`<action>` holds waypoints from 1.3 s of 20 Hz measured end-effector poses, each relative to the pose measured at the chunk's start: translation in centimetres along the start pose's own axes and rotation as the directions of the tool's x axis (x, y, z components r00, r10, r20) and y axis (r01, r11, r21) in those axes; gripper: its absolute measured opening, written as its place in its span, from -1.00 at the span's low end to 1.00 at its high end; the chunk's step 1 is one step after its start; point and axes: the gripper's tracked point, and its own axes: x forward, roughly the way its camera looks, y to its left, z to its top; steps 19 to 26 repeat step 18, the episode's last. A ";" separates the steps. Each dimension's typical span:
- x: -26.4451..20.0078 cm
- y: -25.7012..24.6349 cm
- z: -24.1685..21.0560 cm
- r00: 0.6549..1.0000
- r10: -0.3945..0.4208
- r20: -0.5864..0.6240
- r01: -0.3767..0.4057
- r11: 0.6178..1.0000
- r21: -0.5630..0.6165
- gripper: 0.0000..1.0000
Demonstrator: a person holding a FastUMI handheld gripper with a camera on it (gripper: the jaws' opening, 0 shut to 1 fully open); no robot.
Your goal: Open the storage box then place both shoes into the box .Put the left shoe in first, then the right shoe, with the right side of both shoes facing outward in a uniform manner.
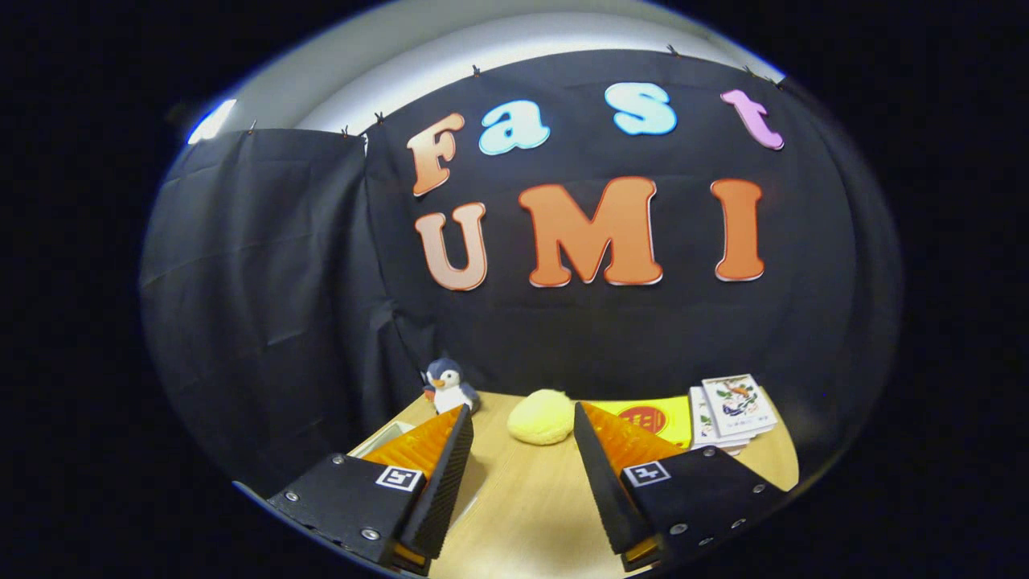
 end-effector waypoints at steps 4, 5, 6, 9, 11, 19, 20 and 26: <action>-2.4 -3.3 2.4 0.992 -0.066 0.107 0.075 0.994 -0.079 0.72; -2.8 -4.0 2.8 0.987 -0.089 0.131 0.103 0.990 -0.099 0.77; -3.2 -4.6 3.1 0.983 -0.105 0.150 0.122 0.987 -0.109 0.77; -4.2 -4.9 4.6 0.971 -0.114 0.209 0.135 0.987 -0.091 0.78; -4.6 -5.1 5.7 0.958 -0.120 0.259 0.142 0.988 -0.067 0.79; -4.8 -5.7 6.9 0.934 -0.164 0.316 0.192 0.980 -0.057 0.79; -4.8 -5.7 6.9 0.934 -0.164 0.316 0.192 0.980 -0.057 0.79; -4.8 -5.7 6.9 0.934 -0.164 0.316 0.192 0.980 -0.057 0.79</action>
